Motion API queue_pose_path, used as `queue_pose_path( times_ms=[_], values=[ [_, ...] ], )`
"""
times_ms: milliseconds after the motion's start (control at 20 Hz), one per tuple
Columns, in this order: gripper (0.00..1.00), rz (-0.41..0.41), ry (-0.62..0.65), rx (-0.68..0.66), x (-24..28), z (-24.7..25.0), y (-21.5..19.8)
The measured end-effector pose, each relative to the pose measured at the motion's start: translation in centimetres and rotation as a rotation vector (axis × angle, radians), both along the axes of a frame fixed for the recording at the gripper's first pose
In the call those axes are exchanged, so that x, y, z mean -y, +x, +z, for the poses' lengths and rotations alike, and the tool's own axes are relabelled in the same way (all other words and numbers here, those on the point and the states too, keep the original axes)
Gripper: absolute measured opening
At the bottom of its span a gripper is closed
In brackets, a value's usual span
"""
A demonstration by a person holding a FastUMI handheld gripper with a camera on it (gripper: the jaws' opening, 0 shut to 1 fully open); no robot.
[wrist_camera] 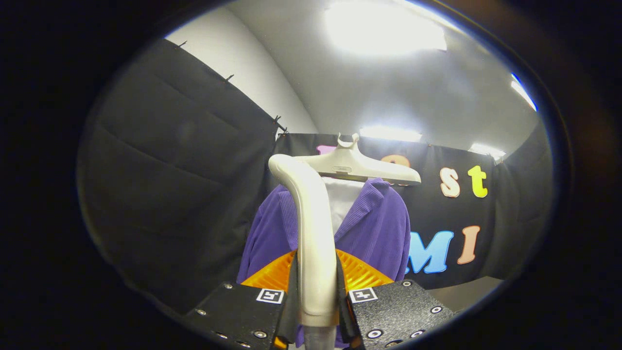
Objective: Iron the clothes twice with a garment steamer, once on the left side and once on the right side.
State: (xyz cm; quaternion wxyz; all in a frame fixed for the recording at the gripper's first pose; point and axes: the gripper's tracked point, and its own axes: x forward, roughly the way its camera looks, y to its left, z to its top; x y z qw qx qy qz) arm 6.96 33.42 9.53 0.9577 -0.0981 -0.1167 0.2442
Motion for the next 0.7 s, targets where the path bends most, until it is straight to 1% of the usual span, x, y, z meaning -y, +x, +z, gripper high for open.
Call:
queue_pose_path(
  times_ms=[150, 300, 550, 700],
  values=[
    [0.34, -0.041, -0.047, -0.005, -1.8, -2.0, 0.6],
    [0.34, -0.047, -0.083, -0.038, -3.2, -4.8, 0.6],
    [0.34, -0.08, -0.136, -0.103, -3.4, -8.9, 0.7],
    [0.34, -0.103, -0.166, -0.105, -3.3, -10.4, 0.5]
  ],
)
